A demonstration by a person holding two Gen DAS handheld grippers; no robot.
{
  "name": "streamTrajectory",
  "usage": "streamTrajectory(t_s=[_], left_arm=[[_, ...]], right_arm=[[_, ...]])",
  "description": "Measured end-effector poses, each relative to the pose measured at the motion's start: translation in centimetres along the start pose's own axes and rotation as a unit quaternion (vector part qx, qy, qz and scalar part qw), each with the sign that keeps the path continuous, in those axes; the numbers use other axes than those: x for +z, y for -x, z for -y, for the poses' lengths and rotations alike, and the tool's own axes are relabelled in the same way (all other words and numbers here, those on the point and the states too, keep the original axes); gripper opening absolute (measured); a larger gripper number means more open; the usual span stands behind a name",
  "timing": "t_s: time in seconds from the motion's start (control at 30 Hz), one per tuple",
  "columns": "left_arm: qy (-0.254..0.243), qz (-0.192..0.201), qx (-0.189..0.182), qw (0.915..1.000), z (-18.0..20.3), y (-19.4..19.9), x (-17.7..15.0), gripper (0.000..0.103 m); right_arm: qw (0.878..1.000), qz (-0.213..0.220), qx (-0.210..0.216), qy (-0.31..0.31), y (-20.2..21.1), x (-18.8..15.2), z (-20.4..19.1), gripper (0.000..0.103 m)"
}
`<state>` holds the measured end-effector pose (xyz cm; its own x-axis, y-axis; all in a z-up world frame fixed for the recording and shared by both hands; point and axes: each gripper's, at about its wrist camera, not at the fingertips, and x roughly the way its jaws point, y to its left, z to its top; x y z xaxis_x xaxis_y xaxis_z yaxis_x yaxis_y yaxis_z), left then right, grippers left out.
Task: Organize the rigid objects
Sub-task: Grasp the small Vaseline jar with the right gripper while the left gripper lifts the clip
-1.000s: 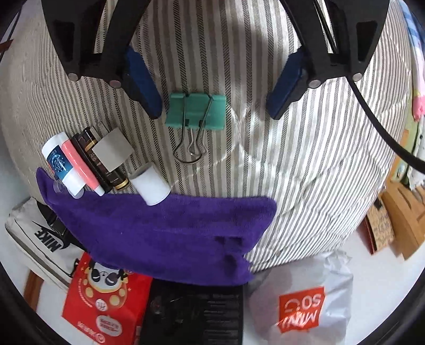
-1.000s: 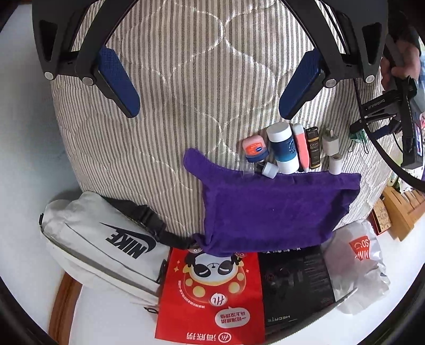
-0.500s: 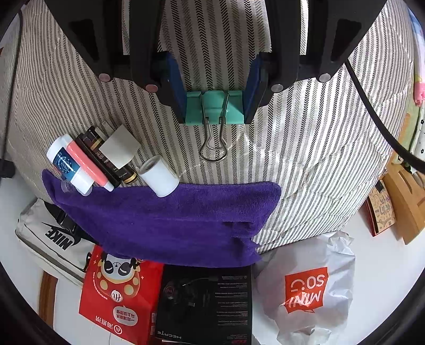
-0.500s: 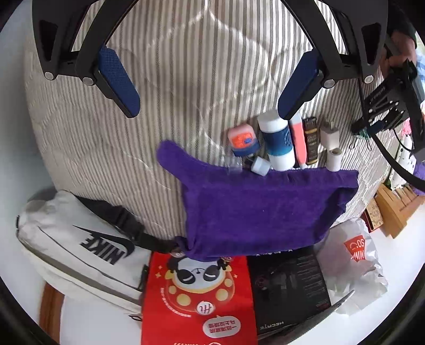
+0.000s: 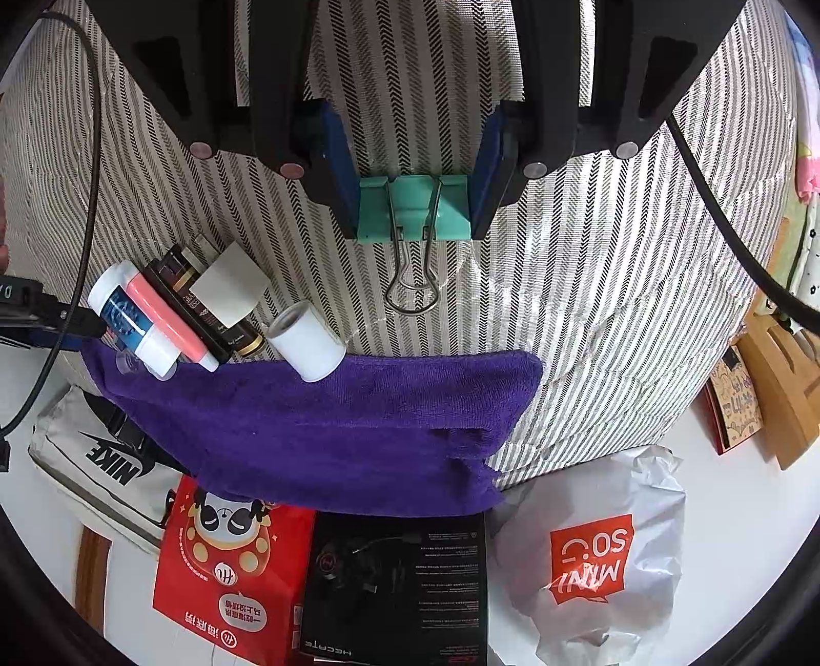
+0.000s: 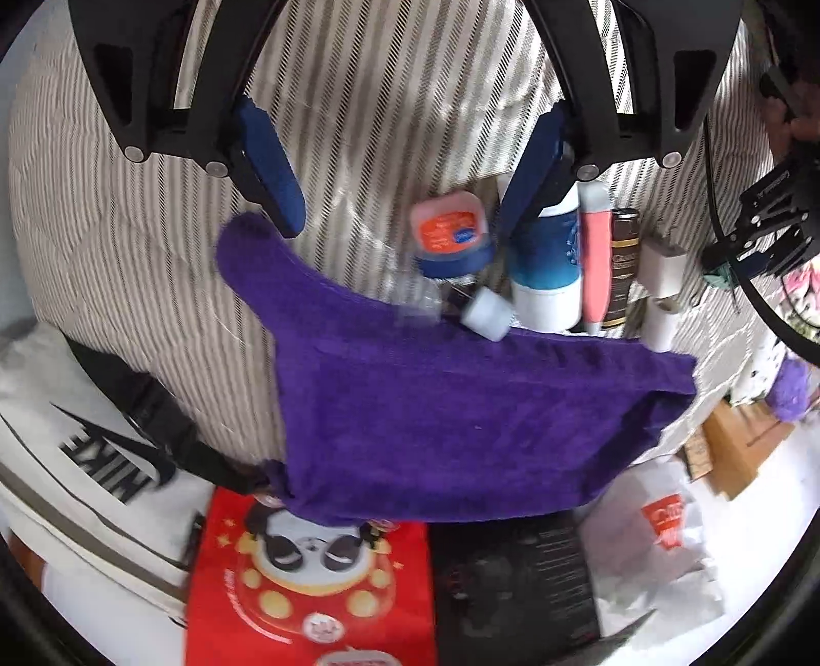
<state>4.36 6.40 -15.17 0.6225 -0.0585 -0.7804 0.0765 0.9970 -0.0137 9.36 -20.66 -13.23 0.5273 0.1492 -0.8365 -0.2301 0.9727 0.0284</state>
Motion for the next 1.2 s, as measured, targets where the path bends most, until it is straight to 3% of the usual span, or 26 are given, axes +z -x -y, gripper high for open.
streamTrajectory(t_s=[0.07,0.13,0.27,0.37,0.43,0.8,1.2], left_arm=[[0.0,0.0,0.0,1.0,0.0,0.0,0.0,0.04],[0.0,0.0,0.0,1.0,-0.1,0.0,0.0,0.04],[0.0,0.0,0.0,1.0,0.0,0.0,0.0,0.04],[0.0,0.0,0.0,1.0,0.0,0.0,0.0,0.04],[0.0,0.0,0.0,1.0,0.1,-0.1,0.0,0.04],[-0.002,0.001,0.001,1.0,0.1,-0.1,0.0,0.04],[0.007,-0.008,-0.014,0.9999,0.0,1.0,0.5,0.039]], right_arm=[[1.0,-0.004,-0.009,0.019,-0.6,0.0,-0.5,0.077],[1.0,-0.005,-0.003,0.027,-1.0,0.1,-0.8,0.066],[0.999,-0.01,-0.001,0.036,-1.9,0.1,-1.0,0.064],[0.999,-0.003,0.001,0.051,-2.1,-0.4,-1.5,0.055],[0.998,-0.004,0.009,0.056,-1.8,-0.6,-1.6,0.042],[0.999,0.009,0.018,0.027,-2.0,-0.7,-1.0,0.036],[0.999,0.015,0.039,-0.022,1.3,-1.0,1.5,0.036]])
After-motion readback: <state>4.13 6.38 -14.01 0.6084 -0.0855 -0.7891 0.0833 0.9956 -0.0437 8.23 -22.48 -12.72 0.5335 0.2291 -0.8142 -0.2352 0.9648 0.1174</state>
